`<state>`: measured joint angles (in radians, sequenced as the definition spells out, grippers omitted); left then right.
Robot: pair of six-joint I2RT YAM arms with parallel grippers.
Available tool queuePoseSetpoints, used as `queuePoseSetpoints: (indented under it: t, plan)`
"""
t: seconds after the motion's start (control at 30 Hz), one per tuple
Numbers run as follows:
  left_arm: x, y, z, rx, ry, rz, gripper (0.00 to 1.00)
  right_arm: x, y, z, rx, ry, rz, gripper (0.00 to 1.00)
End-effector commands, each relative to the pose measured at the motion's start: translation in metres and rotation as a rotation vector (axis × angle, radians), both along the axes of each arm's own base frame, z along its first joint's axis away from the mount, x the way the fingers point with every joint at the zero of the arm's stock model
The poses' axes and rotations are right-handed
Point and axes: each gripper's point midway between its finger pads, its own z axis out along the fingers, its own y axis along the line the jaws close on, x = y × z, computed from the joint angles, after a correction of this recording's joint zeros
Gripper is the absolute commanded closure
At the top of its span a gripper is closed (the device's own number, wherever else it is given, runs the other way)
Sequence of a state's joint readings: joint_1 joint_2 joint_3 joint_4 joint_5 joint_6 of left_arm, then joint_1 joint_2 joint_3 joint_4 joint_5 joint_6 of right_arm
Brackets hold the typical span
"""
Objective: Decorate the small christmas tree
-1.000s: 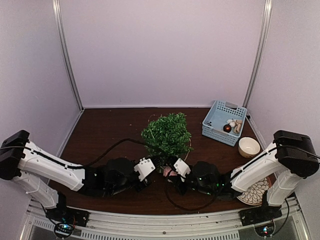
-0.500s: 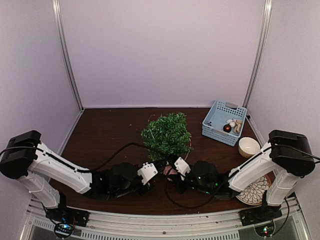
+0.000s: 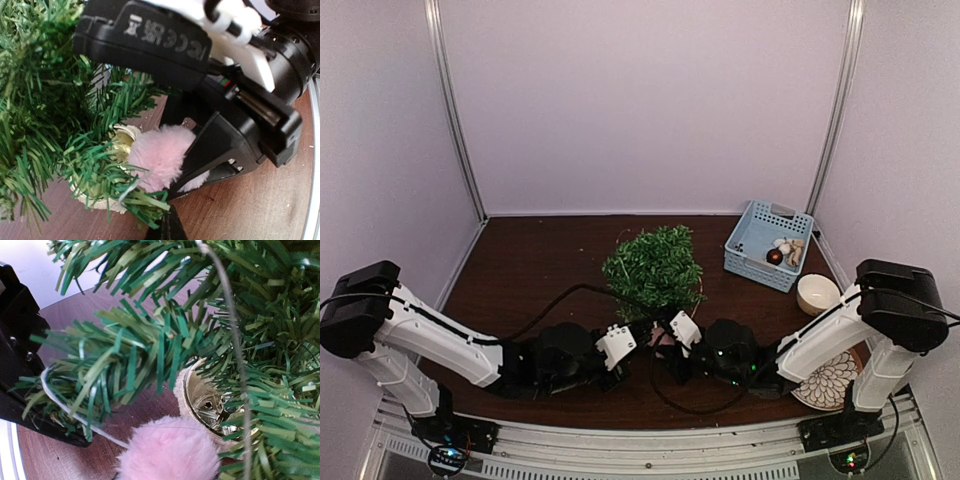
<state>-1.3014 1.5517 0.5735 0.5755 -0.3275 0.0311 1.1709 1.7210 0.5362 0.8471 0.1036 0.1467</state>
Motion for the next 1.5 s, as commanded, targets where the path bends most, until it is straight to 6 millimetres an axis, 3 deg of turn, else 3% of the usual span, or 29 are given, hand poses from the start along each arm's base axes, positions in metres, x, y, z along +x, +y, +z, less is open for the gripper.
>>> queuePoseSetpoints:
  t: [0.0, 0.2, 0.47, 0.6, 0.73, 1.03, 1.27, 1.47]
  plan:
    - [0.000, -0.007, 0.032, -0.107, -0.013, -0.016, 1.00, 0.002, 0.002, 0.009, 0.047, 0.001, -0.003, 0.95]
    - [-0.002, -0.012, 0.040, -0.120, 0.007, -0.024, 1.00, 0.003, 0.001, 0.009, 0.056, 0.005, -0.004, 0.95]
    - [0.007, -0.002, 0.023, -0.137, 0.077, 0.081, 1.00, 0.001, 0.002, 0.013, 0.077, 0.003, 0.011, 0.95]
    - [-0.011, -0.014, 0.018, -0.109, 0.033, 0.020, 1.00, 0.000, 0.004, 0.013, 0.080, 0.004, 0.018, 0.95]
    - [-0.012, -0.022, 0.018, -0.107, 0.016, 0.031, 1.00, 0.000, 0.004, 0.011, 0.077, 0.004, 0.022, 0.95]
    - [0.000, -0.012, 0.032, -0.198, 0.020, 0.137, 1.00, -0.001, 0.004, 0.008, 0.075, 0.008, 0.028, 0.95]
    - [-0.005, -0.021, 0.046, -0.230, 0.026, 0.088, 1.00, -0.001, 0.002, 0.004, 0.066, 0.012, 0.018, 0.95]
    - [-0.002, -0.014, 0.061, -0.305, 0.057, 0.137, 1.00, -0.001, 0.002, 0.004, 0.068, 0.011, 0.018, 0.95]
